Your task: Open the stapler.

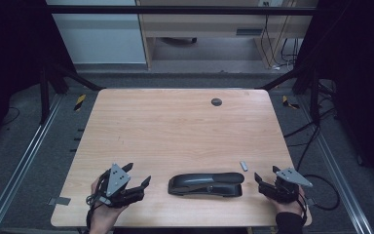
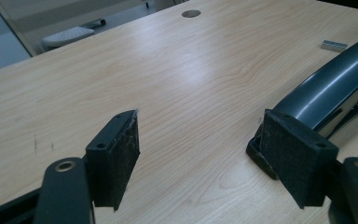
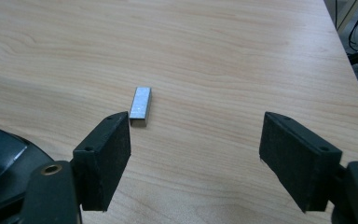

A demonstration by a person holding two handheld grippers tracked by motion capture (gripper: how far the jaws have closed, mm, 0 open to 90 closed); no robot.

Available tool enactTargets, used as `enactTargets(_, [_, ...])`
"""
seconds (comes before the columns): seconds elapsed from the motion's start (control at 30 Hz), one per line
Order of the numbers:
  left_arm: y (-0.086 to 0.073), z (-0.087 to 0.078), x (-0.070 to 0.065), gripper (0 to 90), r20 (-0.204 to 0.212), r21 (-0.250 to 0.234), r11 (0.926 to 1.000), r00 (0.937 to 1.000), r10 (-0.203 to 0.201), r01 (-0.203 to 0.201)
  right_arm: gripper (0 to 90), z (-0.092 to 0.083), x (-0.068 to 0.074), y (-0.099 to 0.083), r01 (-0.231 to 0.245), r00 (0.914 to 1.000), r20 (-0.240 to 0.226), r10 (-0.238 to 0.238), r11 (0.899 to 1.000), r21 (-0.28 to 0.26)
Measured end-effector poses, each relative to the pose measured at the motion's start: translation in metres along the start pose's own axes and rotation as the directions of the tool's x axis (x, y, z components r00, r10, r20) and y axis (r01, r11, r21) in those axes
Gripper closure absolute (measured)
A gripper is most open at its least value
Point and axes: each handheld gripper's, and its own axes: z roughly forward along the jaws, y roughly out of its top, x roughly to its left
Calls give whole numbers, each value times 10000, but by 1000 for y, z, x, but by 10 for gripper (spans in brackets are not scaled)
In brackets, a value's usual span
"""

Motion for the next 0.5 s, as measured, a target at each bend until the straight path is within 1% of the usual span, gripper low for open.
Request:
enactTargets(0.03, [3, 1, -4, 282, 70, -11, 9999, 9999, 149, -149, 249, 0, 0, 0, -39, 10000, -10, 39, 10000, 25])
enactTargets(0.07, [3, 1, -4, 283, 70, -11, 9999, 9999, 149, -149, 249, 1, 0, 0, -43, 10000, -7, 43, 10000, 69])
enactTargets(0.1, [7, 2, -9, 284, 147, -50, 9996, 9995, 288, -287, 249, 1, 0, -1, -77, 10000, -8, 77, 9999, 76])
enactTargets(0.13, [7, 2, -9, 284, 147, -50, 9996, 9995, 288, -287, 249, 1, 0, -1, -77, 10000, -8, 77, 9999, 76])
enactTargets(0.23, [12, 4, -17, 285, 244, -19, 9987, 9984, 515, -514, 249, 2, -1, -1, -103, 9999, -48, 104, 9999, 128])
enactTargets(0.33, [16, 7, -24, 286, 396, 18, 9979, 9971, 654, -655, 249, 4, -1, -2, -194, 9997, -117, 197, 9995, 235])
enactTargets(0.37, [19, 9, -29, 286, 536, 31, 9971, 9956, 764, -766, 251, 5, -2, -2, -232, 9997, -69, 234, 9993, 280])
enactTargets(0.4, [19, 9, -29, 286, 536, 31, 9971, 9956, 764, -766, 251, 5, -2, -2, -232, 9997, -69, 234, 9993, 280])
enactTargets(0.43, [20, 11, -32, 286, 598, -48, 9956, 9938, 936, -934, 251, 5, -2, -2, -244, 9997, -68, 246, 9993, 299])
enactTargets(0.5, [23, 12, -36, 287, 668, -55, 9943, 9920, 1068, -1066, 252, 5, -2, -2, -306, 9995, -53, 308, 9991, 303])
